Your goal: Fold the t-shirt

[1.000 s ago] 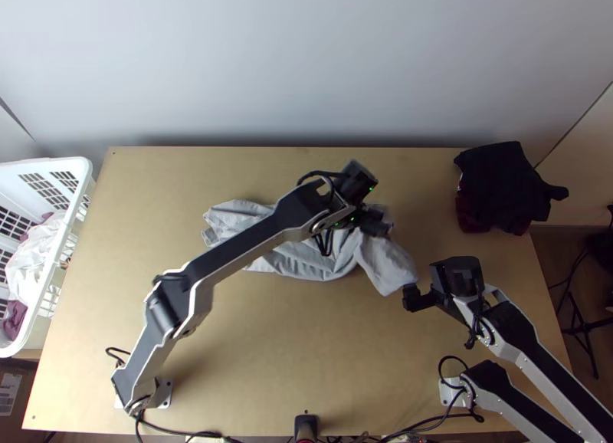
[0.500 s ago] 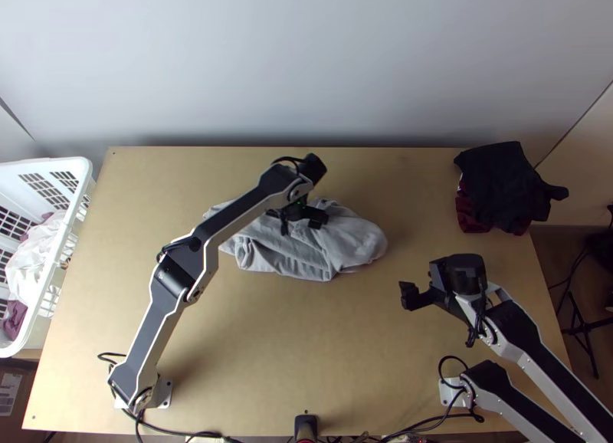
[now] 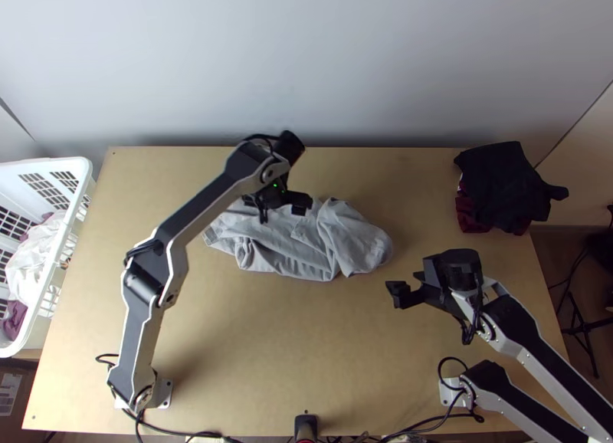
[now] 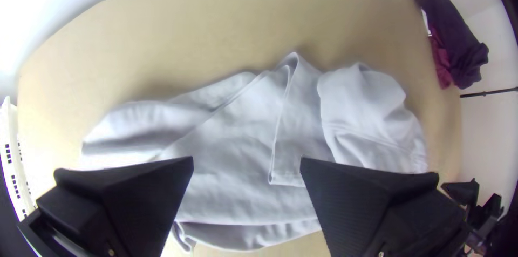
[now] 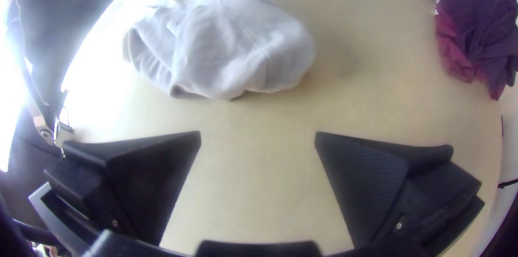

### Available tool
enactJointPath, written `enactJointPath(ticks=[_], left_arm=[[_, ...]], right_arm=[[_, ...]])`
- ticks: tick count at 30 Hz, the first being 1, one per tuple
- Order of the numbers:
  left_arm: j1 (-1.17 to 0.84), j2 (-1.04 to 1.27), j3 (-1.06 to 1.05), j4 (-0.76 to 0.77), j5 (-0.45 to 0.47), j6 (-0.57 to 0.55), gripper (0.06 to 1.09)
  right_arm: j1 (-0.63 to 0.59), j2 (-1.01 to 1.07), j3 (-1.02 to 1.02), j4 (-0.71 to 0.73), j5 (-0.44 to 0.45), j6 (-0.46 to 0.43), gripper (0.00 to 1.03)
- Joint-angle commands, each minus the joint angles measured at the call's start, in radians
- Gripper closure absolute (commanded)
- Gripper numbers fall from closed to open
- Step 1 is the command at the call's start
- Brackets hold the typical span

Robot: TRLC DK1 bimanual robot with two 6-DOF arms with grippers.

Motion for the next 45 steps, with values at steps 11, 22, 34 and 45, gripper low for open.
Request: enactJointPath(ticks=[11,22,34,45], left_arm=[[0.059,-0.288,-0.384,0.055,0.005,0.031,0.12],[0.068,-0.435,-0.545,0.121,-0.001,0.021,0.12],[0.071,-0.567,-0.694,0.135,0.002,0.018,0.12],[0.045,-0.636,-0.761,0.147,0.008,0.009,0.12]], right_arm=[[0.214,0.172,0.018,0.162,-0.134,0.167,0.05],[0.221,0.441,0.048,0.418,-0.073,0.165,0.05],[0.191,0.568,0.119,0.421,-0.004,0.09,0.05],[0.135,0.564,0.142,0.421,-0.004,0.05,0.1]])
